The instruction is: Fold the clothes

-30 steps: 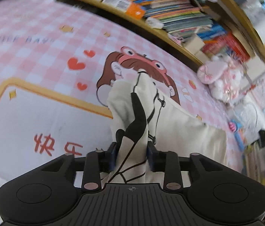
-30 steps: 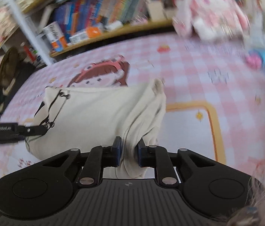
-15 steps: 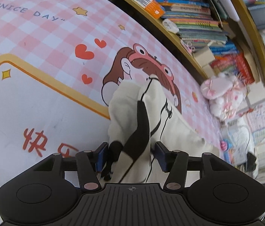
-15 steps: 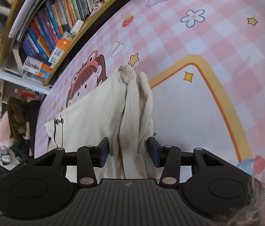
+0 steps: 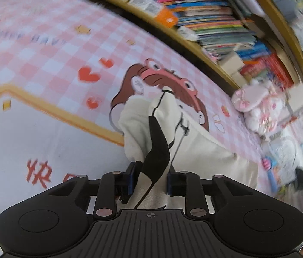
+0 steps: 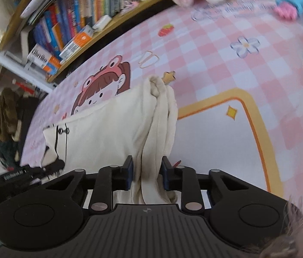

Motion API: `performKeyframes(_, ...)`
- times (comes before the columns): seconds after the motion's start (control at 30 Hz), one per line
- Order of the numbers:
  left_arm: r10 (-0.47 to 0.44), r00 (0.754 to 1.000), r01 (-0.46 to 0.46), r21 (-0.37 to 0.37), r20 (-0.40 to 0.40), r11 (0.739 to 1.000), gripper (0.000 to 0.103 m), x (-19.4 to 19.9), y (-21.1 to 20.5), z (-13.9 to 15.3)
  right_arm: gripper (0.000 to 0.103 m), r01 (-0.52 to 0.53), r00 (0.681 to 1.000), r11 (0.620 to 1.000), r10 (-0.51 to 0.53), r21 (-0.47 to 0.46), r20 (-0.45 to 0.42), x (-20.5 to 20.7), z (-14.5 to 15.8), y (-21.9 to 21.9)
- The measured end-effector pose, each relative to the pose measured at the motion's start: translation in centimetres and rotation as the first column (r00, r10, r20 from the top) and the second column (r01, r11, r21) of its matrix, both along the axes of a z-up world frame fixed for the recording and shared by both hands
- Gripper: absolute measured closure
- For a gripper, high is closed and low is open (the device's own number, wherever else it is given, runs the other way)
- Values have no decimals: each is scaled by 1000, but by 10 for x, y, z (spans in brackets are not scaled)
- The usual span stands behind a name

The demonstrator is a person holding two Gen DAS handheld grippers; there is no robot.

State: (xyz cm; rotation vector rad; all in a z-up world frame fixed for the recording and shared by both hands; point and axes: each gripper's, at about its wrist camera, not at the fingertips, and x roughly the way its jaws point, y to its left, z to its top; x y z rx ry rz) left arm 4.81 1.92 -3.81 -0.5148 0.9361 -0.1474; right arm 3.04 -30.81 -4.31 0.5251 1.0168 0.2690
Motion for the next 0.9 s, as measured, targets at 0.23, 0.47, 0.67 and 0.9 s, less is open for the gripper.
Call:
performKeyframes(0.23,-32,999,31,69,17,997,80,-2,-9,7,85,-69,995,992,75,-107,58,-3,9,11)
performKeyframes(0.47,10,998,-8,46,-63,999,63,5,-4,-4,72,-60,998,996,61,-61,22,1,2,2)
performKeyframes(0.67,23,997,-22,11,-75,1000,54,9,-2,-9,58,-42,999,999,42,25,-22,8,-9,-11)
performKeyframes(0.9,58,996,-61,-47,-70,997,56,13,0,-12,61,-59,997,990,64,126,-35,19,-16,-18)
